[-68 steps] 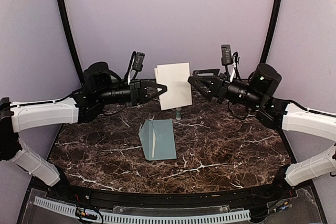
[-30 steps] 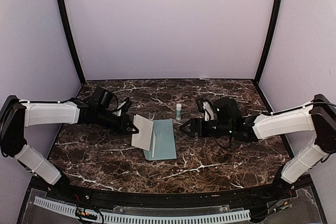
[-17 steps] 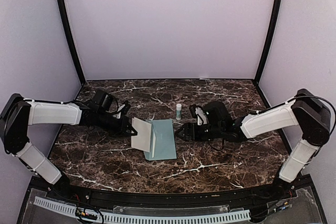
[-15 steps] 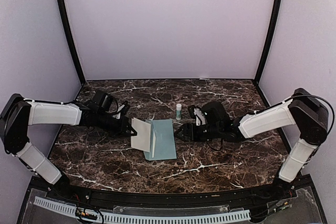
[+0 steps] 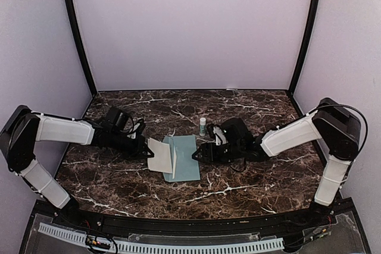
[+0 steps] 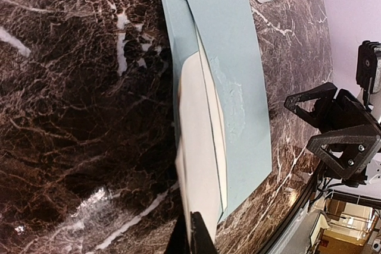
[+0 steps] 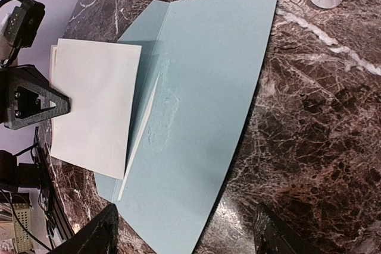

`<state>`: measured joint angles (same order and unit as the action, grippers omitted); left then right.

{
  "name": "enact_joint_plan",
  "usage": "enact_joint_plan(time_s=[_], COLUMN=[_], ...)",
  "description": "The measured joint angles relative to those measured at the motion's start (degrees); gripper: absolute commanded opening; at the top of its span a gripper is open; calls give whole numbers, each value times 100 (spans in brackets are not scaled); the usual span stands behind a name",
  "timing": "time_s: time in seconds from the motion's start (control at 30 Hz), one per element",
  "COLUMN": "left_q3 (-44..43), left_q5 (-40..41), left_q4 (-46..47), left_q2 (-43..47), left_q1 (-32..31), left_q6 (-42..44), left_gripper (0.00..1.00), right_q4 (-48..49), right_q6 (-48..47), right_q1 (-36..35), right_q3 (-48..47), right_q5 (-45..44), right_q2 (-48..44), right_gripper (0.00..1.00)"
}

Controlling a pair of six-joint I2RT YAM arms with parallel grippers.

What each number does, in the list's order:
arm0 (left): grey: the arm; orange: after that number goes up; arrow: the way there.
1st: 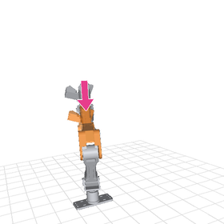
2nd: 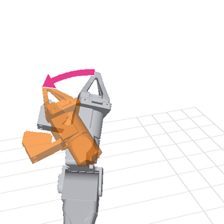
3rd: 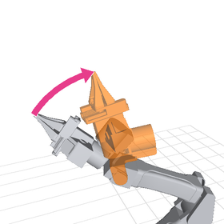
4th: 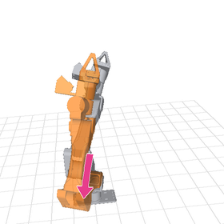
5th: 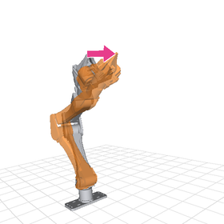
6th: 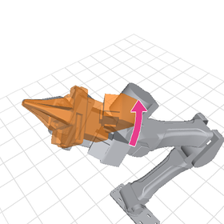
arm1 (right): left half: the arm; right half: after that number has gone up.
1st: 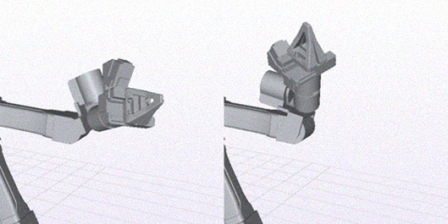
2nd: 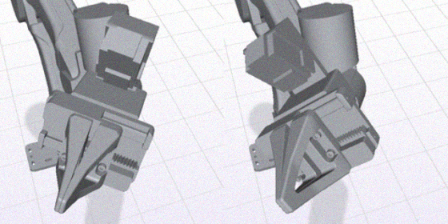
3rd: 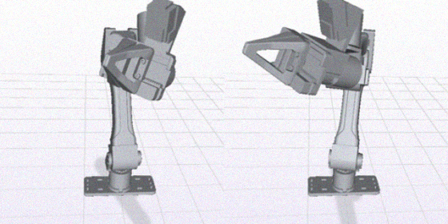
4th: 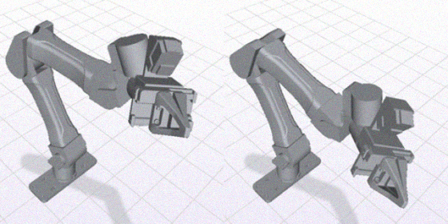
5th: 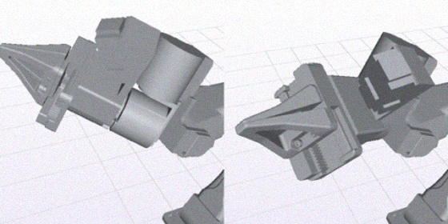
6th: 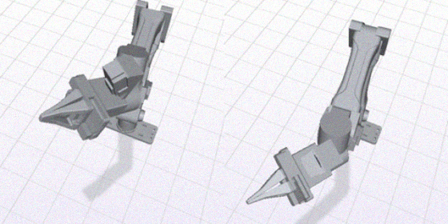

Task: Place the letter into the envelope and seal it
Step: Place the letter in the envelope.

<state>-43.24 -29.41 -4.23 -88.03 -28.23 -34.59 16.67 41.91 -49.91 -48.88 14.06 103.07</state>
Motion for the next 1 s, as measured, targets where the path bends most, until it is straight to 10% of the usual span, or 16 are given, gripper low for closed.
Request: enact_joint_plan(time_s=[1.0], left_q3=[186], left_q5=[-120], left_q4=[382], left_q2=[-315], left_q1=[0], left_q6=[-146], left_gripper=[0], right_q4=[186], right_q6=[118], right_q1=[-37], right_q3=[-350], right_q5=[341], right_q2=[568], right_gripper=[67])
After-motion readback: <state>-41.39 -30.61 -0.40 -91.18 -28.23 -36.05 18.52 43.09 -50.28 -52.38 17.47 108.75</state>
